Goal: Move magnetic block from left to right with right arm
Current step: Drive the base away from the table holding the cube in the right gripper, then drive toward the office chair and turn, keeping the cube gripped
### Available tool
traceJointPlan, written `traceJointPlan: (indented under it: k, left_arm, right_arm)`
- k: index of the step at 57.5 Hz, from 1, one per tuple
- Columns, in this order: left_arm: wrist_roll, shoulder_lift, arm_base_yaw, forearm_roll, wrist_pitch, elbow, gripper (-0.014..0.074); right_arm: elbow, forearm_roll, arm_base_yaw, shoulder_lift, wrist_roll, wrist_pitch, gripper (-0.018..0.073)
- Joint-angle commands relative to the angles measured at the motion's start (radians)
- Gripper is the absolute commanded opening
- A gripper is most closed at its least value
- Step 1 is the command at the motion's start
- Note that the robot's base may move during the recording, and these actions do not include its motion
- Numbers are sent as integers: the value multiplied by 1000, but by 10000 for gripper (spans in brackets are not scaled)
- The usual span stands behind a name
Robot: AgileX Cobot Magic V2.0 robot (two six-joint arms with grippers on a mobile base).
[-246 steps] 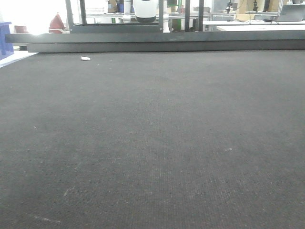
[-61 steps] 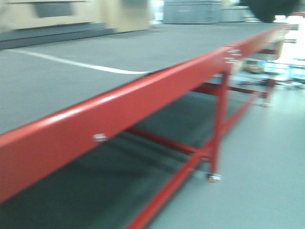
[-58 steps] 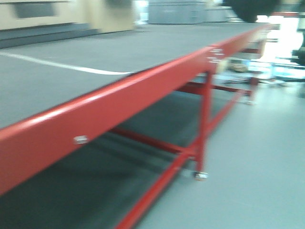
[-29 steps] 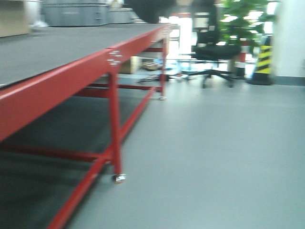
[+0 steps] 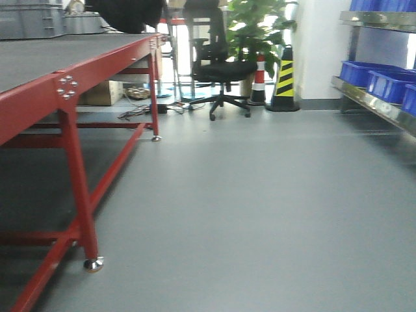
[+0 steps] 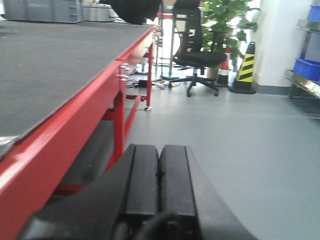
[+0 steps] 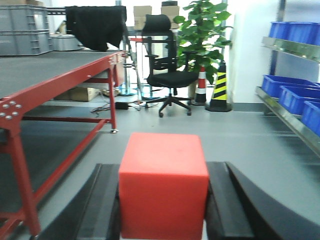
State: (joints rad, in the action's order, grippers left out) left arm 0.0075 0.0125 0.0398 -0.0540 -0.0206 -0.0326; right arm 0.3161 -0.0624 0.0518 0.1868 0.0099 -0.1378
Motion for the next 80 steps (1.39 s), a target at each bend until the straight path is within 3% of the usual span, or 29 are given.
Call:
traceJointPlan:
  k: [1,80]
  left_arm:
    - [-7,13,0,-3,83,-8,-126]
    - [-7,7,0,-3,83,-8,-126]
  right_arm:
    - [30,-2,-6,10,-10,84,329]
    - [30,-2,-6,11,-10,83,329]
